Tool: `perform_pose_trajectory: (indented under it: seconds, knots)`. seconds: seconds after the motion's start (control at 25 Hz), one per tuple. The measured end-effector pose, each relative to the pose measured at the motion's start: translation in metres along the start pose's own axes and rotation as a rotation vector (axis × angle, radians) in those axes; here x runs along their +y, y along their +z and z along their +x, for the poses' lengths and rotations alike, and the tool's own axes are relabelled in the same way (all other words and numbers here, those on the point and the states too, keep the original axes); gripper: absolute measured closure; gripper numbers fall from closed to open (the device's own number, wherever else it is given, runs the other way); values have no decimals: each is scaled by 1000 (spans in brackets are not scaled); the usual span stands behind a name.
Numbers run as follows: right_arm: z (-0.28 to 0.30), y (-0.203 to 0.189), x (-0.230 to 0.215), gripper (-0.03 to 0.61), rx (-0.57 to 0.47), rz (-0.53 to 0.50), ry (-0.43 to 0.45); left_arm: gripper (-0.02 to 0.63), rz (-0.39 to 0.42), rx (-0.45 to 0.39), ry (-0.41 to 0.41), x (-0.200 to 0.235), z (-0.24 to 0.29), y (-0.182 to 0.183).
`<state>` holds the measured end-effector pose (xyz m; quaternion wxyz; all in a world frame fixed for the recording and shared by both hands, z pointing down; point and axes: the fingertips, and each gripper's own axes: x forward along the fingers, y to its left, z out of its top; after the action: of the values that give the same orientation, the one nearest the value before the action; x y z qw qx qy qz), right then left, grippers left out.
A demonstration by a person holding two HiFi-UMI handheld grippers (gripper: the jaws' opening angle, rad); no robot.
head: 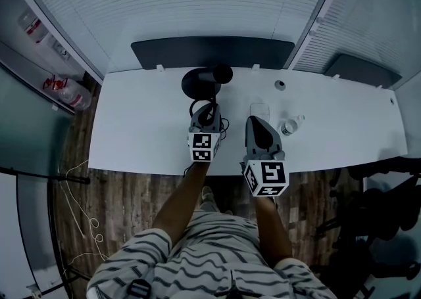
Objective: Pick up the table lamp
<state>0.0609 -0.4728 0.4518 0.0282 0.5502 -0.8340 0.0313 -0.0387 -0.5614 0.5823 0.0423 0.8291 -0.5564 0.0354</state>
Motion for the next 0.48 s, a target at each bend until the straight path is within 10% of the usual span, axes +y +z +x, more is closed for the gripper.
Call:
perform_pose_trajectory:
  seconds: [0.48]
  knots:
    - [5, 2, -5, 566, -1, -2, -10, 569, -69, -43, -7, 6, -4, 38]
